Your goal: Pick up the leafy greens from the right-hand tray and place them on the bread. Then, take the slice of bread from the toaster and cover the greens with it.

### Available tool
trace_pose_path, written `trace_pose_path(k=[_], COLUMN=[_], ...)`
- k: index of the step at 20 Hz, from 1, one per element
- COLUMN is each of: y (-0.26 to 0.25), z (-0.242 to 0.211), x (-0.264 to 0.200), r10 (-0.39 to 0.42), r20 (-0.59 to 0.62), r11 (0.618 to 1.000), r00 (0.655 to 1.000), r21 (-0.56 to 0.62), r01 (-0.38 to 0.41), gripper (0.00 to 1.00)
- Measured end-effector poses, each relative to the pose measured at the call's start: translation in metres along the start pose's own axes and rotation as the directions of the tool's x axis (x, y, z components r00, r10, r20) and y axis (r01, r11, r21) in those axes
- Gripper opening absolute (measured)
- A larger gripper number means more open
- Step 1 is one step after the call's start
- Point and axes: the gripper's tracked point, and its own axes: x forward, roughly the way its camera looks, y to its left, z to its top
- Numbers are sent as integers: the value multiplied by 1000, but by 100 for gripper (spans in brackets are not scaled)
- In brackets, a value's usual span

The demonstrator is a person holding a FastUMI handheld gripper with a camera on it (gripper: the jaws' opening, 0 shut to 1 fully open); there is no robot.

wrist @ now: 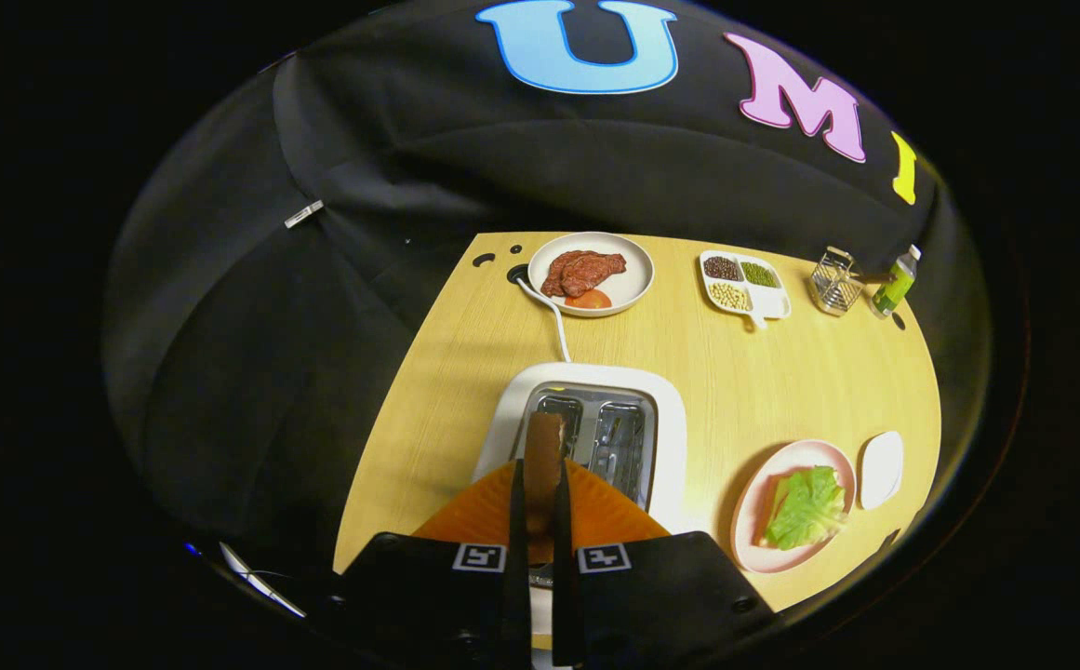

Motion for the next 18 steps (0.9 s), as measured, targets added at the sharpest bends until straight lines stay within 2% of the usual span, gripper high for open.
trace_pose_path(k=[10,16,18], y=[-14,-34,-51], z=[31,41,38], x=[-69,-127,-142], r10=[167,297,322], r20=[62,132,154], r11=[984,951,944], r00=[984,946,934], r21=[54,49,30], r01=[-170,-306,-330], gripper=[14,13,13])
